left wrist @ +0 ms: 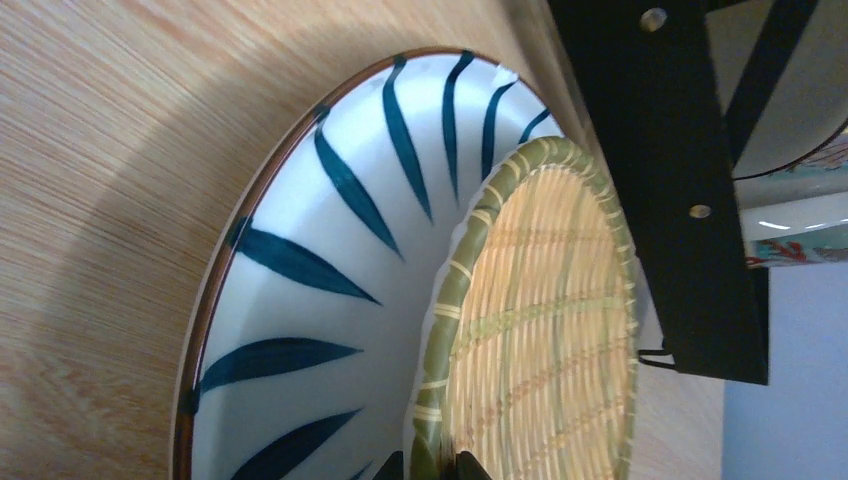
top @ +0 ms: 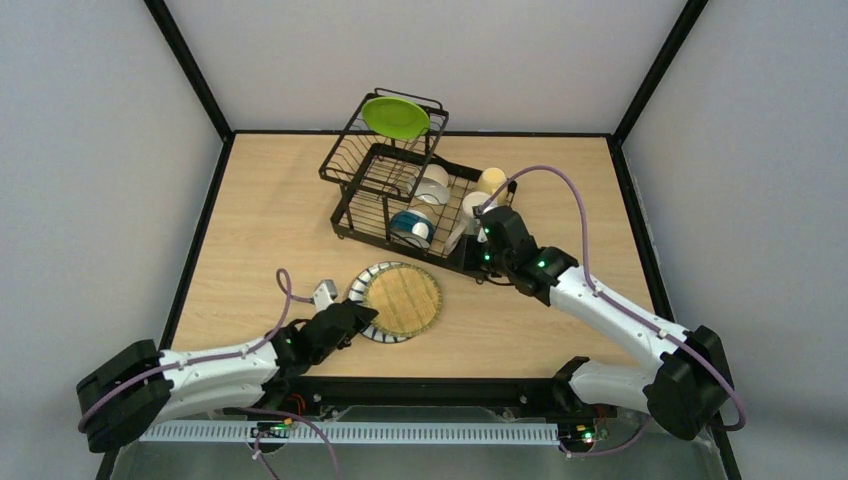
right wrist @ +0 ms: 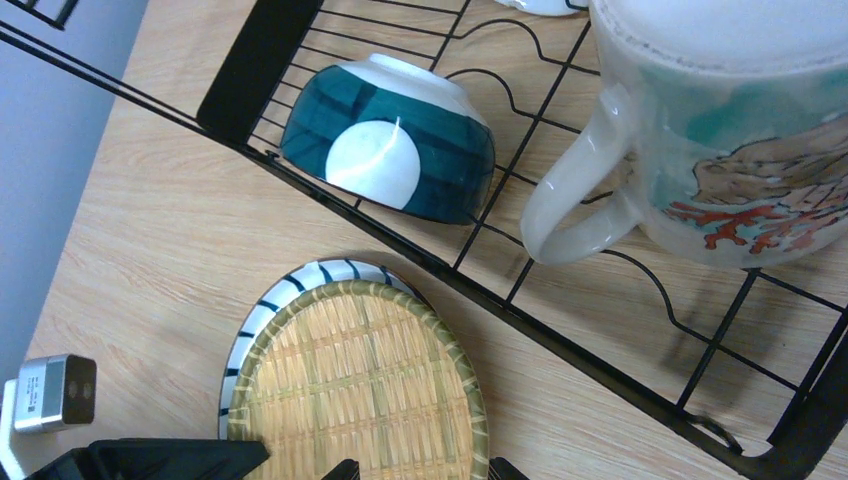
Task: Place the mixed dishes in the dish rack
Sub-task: Grab the plate from the plate.
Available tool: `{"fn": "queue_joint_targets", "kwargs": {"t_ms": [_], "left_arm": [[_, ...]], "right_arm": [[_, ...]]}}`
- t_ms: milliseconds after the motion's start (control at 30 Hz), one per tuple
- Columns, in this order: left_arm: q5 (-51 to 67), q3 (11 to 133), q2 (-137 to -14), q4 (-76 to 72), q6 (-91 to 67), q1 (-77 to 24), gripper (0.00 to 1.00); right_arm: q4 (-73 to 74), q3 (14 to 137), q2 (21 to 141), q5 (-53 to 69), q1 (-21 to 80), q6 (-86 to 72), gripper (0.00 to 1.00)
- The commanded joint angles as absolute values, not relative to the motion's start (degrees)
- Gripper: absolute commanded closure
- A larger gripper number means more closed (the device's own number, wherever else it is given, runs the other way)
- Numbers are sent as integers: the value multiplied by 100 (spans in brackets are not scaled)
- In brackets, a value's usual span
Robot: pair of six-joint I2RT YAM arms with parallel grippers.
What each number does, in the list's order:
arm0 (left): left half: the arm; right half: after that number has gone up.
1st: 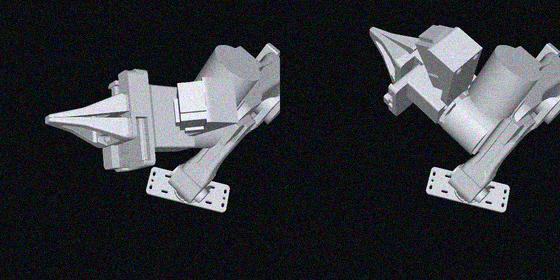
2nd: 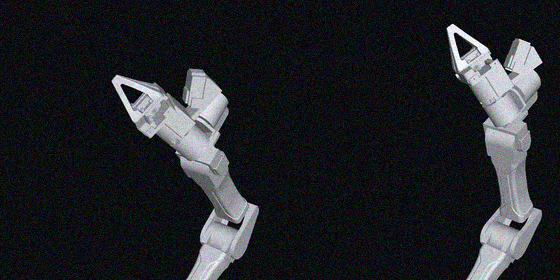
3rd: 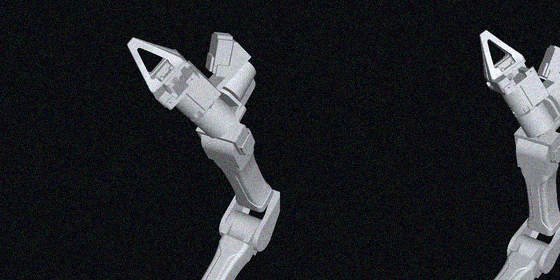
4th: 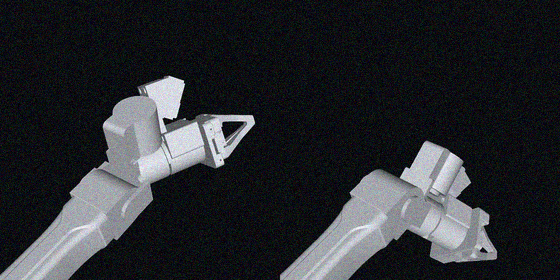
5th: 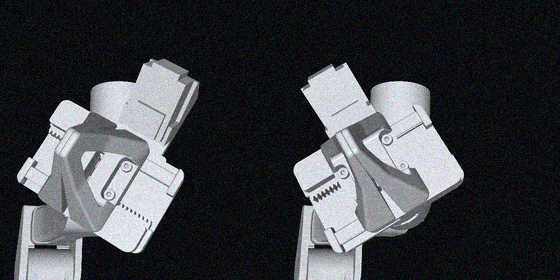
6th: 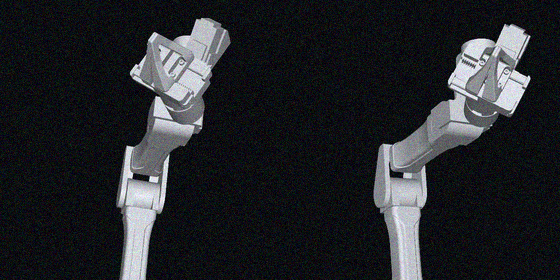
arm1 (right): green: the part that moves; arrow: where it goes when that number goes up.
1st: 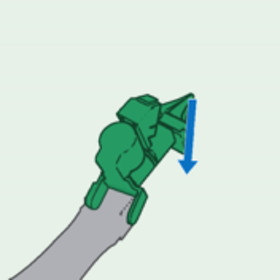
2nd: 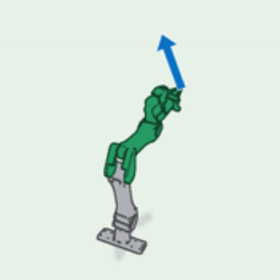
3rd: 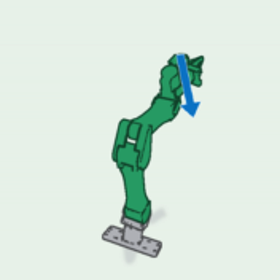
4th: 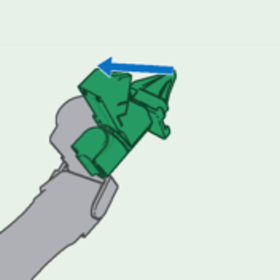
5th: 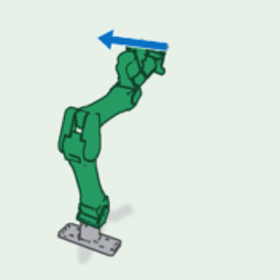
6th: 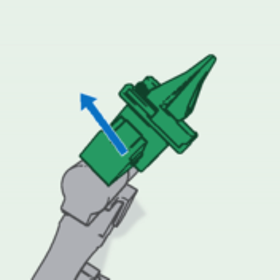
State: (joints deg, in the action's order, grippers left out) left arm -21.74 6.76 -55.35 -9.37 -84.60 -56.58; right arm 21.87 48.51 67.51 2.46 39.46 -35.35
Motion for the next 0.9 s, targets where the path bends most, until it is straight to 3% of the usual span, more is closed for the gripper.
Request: {"fn": "queue_joint_targets", "kwargs": {"t_ms": [0, 300, 867], "left_arm": [[-2471, 543, -5051, -243, -8246, -5634, 80], [-2564, 273, -4047, 332, -8281, -5634, 97], [-2720, 327, -2255, 1933, -8111, -5634, 98]], "right_arm": [[2281, 5097, 6723, 298, 3965, -3520, 28], [2273, 5103, 6792, 294, 3967, -3485, 28], [2055, 5331, 7137, 360, 3973, -3353, 28]]}}
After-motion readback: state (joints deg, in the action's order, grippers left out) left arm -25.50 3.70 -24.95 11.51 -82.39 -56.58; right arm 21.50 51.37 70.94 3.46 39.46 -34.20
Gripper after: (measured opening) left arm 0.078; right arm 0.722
